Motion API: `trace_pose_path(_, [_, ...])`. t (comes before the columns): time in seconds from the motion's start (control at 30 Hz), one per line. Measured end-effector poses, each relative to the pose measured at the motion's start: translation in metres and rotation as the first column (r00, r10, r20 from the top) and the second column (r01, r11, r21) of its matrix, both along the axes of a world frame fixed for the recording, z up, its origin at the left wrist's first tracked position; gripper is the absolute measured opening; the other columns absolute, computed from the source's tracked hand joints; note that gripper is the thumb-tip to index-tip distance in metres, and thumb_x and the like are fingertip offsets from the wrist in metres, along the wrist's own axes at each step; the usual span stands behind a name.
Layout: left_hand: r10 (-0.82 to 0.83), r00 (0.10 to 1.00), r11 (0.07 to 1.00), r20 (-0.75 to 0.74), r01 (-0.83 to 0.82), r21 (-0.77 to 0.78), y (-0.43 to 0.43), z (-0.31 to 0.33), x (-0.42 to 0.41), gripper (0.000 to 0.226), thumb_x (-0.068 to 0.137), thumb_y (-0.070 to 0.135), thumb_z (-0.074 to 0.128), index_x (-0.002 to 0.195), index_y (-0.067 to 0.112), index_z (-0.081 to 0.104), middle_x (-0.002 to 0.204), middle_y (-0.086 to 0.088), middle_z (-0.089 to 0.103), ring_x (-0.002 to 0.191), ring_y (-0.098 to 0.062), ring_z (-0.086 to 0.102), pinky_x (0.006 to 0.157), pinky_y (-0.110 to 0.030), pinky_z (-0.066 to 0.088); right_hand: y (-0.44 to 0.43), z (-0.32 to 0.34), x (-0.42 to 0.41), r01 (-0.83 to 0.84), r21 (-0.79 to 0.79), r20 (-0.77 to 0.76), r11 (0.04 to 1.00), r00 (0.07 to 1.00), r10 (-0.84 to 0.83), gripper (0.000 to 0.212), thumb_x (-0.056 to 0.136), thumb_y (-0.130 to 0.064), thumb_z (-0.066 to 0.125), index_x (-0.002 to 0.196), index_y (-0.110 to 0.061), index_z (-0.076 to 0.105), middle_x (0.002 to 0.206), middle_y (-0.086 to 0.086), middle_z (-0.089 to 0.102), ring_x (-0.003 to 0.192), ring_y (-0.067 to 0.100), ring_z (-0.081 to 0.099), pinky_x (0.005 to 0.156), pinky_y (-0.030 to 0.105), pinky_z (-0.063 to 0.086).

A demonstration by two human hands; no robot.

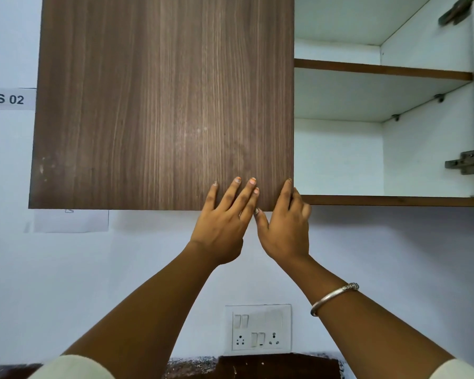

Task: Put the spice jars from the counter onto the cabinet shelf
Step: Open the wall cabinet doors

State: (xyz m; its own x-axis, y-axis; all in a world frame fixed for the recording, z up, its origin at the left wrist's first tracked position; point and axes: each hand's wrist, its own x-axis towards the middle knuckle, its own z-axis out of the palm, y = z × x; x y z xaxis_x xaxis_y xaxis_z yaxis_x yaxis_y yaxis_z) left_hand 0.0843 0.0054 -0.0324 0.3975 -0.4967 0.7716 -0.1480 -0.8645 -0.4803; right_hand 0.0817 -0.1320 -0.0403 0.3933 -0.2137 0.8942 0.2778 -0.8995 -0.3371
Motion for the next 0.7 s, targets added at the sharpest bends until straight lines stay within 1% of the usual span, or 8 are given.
trace_pose_path(0.07, [-0.012, 1.0, 1.0, 0.014, 0.012, -0.025, -0.006, 0.002, 0.001, 0.078, 0.091, 0.027, 0.041, 0.147, 0.012, -0.012, 0.156, -0.007, -0.018, 0.144, -0.029, -0.014, 0.113, -0.053, -0.008, -0.001, 0.004, 0.0, -0.053, 0.049, 0.004, 0.997, 0.999, 0.053, 0.084, 0.087, -0.044, 0.058, 0.149, -0.011, 0.012, 0.149, 0.012, 0.03, 0.131, 0.03, 0.029, 0.104, 0.037, 0.035])
trace_pose_path(0.17, [-0.018, 1.0, 0.999, 0.0, 0.018, -0.037, -0.014, 0.006, -0.002, 0.073, 0.093, 0.019, 0.035, 0.146, 0.009, -0.015, 0.156, -0.009, -0.019, 0.144, -0.028, -0.016, 0.114, -0.05, -0.009, -0.001, 0.018, -0.002, -0.163, 0.193, 0.014, 0.967, 0.986, 0.164, 0.089, 0.08, -0.032, 0.072, 0.147, -0.013, 0.017, 0.143, 0.012, 0.039, 0.13, 0.031, 0.034, 0.106, 0.037, 0.03])
trace_pose_path(0.27, [-0.012, 1.0, 0.999, -0.029, 0.011, -0.031, -0.019, 0.01, -0.01, 0.071, 0.094, 0.013, 0.033, 0.145, 0.007, -0.016, 0.156, -0.011, -0.02, 0.144, -0.027, -0.016, 0.115, -0.048, -0.006, -0.007, 0.032, -0.006, -0.231, 0.349, -0.004, 0.908, 0.969, 0.248, 0.095, 0.074, -0.024, 0.078, 0.146, -0.013, 0.017, 0.136, 0.012, 0.046, 0.128, 0.034, 0.04, 0.104, 0.041, 0.037])
trace_pose_path(0.33, [-0.004, 0.999, 1.0, -0.046, 0.003, -0.019, -0.022, 0.012, -0.018, 0.069, 0.097, 0.013, 0.031, 0.145, 0.007, -0.017, 0.155, -0.011, -0.02, 0.144, -0.027, -0.016, 0.115, -0.047, -0.003, -0.012, 0.037, -0.01, -0.262, 0.409, -0.025, 0.874, 0.954, 0.298, 0.091, 0.075, -0.017, 0.076, 0.145, -0.011, 0.019, 0.128, 0.013, 0.053, 0.123, 0.037, 0.045, 0.101, 0.045, 0.043])
trace_pose_path(0.4, [0.003, 0.998, 1.0, -0.066, -0.004, -0.015, -0.025, 0.015, -0.028, 0.069, 0.097, 0.014, 0.033, 0.145, 0.007, -0.017, 0.155, -0.011, -0.02, 0.144, -0.028, -0.015, 0.116, -0.046, -0.002, -0.016, 0.039, -0.017, -0.244, 0.401, -0.067, 0.883, 0.953, 0.294, 0.082, 0.076, -0.018, 0.075, 0.142, -0.008, 0.028, 0.123, 0.014, 0.056, 0.118, 0.038, 0.05, 0.096, 0.047, 0.047])
trace_pose_path(0.5, [0.012, 0.997, 1.0, -0.08, -0.013, -0.011, -0.029, 0.015, -0.047, 0.076, 0.095, 0.013, 0.04, 0.146, 0.011, -0.016, 0.156, -0.012, -0.019, 0.144, -0.031, -0.012, 0.116, -0.048, 0.004, -0.019, 0.04, -0.033, -0.245, 0.423, -0.09, 0.872, 0.946, 0.31, 0.063, 0.076, -0.022, 0.074, 0.128, -0.006, 0.041, 0.12, 0.014, 0.058, 0.113, 0.038, 0.053, 0.09, 0.047, 0.051])
trace_pose_path(0.6, [0.031, 0.996, 0.999, -0.079, -0.029, 0.026, -0.033, 0.013, -0.07, 0.083, 0.092, 0.015, 0.048, 0.147, 0.015, -0.014, 0.156, -0.011, -0.017, 0.144, -0.037, -0.007, 0.115, -0.051, 0.013, -0.02, 0.041, -0.054, -0.242, 0.372, -0.106, 0.896, 0.948, 0.3, 0.042, 0.082, -0.022, 0.064, 0.119, -0.007, 0.051, 0.114, 0.014, 0.061, 0.108, 0.036, 0.055, 0.087, 0.045, 0.052])
trace_pose_path(0.7, [0.052, 0.996, 0.998, -0.066, -0.05, 0.041, -0.035, 0.016, -0.093, 0.085, 0.091, 0.018, 0.05, 0.147, 0.019, -0.013, 0.157, -0.009, -0.017, 0.144, -0.039, -0.001, 0.113, -0.052, 0.021, -0.021, 0.044, -0.077, -0.264, 0.342, -0.118, 0.902, 0.94, 0.32, 0.034, 0.085, -0.023, 0.059, 0.115, -0.008, 0.056, 0.112, 0.013, 0.062, 0.106, 0.035, 0.055, 0.087, 0.045, 0.052])
